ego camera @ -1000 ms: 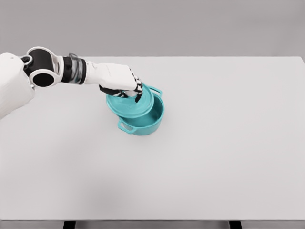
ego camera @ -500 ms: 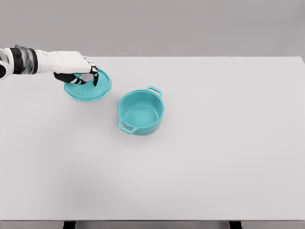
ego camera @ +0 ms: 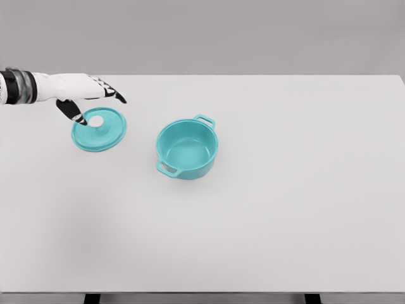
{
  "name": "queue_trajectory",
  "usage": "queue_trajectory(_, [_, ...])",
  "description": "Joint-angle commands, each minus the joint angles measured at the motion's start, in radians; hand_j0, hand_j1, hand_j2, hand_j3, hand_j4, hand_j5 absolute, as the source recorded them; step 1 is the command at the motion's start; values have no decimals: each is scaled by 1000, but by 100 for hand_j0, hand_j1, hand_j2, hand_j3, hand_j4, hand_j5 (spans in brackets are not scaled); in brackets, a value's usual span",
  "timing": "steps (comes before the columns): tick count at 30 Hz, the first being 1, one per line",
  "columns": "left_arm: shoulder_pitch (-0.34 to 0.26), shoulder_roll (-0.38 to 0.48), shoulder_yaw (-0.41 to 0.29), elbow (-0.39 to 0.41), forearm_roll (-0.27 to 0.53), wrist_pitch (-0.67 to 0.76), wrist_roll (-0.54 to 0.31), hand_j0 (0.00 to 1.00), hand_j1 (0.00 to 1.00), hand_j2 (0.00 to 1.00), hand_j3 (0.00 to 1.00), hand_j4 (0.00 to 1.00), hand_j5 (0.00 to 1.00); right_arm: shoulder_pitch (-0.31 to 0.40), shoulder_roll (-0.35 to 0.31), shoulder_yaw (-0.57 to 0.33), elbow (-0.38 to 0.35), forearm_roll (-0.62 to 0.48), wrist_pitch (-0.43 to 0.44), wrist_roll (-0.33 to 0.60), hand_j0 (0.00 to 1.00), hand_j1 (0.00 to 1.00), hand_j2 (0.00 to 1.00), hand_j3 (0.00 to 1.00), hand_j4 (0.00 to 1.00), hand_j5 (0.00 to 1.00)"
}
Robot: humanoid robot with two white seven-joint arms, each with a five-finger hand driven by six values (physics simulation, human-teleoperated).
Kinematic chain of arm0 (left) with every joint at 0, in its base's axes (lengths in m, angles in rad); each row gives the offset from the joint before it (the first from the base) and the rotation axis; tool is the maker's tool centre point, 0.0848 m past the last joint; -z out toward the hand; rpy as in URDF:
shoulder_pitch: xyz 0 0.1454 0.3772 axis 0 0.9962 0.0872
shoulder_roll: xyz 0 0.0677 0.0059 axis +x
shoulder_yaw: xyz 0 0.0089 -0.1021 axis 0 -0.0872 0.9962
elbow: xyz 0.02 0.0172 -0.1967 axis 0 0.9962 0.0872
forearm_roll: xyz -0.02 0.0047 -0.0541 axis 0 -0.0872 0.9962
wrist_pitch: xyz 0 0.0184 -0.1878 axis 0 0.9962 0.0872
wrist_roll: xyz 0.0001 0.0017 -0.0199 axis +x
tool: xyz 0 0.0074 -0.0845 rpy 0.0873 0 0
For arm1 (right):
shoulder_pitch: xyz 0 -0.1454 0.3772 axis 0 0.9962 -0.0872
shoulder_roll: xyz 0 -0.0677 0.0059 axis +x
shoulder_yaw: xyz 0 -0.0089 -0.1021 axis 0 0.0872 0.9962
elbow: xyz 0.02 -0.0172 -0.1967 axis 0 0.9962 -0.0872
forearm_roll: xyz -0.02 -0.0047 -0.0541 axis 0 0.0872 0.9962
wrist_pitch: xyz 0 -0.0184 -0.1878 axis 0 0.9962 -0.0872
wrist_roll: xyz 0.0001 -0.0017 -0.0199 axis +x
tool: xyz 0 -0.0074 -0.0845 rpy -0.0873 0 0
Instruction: Open the lid of the pot with left arm
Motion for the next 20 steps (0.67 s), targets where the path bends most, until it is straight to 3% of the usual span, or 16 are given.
queue_trajectory(1, [2, 2, 11, 1, 14, 3, 1, 100, 100, 100, 100, 100, 100, 0, 0, 0, 0, 0, 0, 0, 100, 100, 100, 100, 100, 100])
queue_trajectory(5, [20, 9, 17, 0, 34, 3, 1, 100, 100, 100, 100, 100, 100, 0, 0, 0, 0, 0, 0, 0, 100, 100, 100, 100, 100, 100])
queue_trajectory(7, [63, 16, 54, 0, 60, 3, 0, 100, 100, 100, 100, 100, 100, 0, 0, 0, 0, 0, 0, 0, 100, 100, 100, 100, 100, 100])
queue_trajectory(13, [141, 130, 138, -9, 158, 3, 0, 100, 100, 100, 100, 100, 100, 2, 0, 0, 0, 0, 0, 0, 100, 100, 100, 100, 100, 100])
queue_trajectory(17, [167, 166, 146, -5, 198, 3, 0, 100, 100, 100, 100, 100, 100, 0, 0, 0, 0, 0, 0, 0, 100, 100, 100, 100, 100, 100])
queue_trajectory(20, [179, 171, 141, -2, 184, 3, -3, 100, 100, 100, 100, 100, 100, 0, 0, 0, 0, 0, 0, 0, 100, 100, 100, 100, 100, 100])
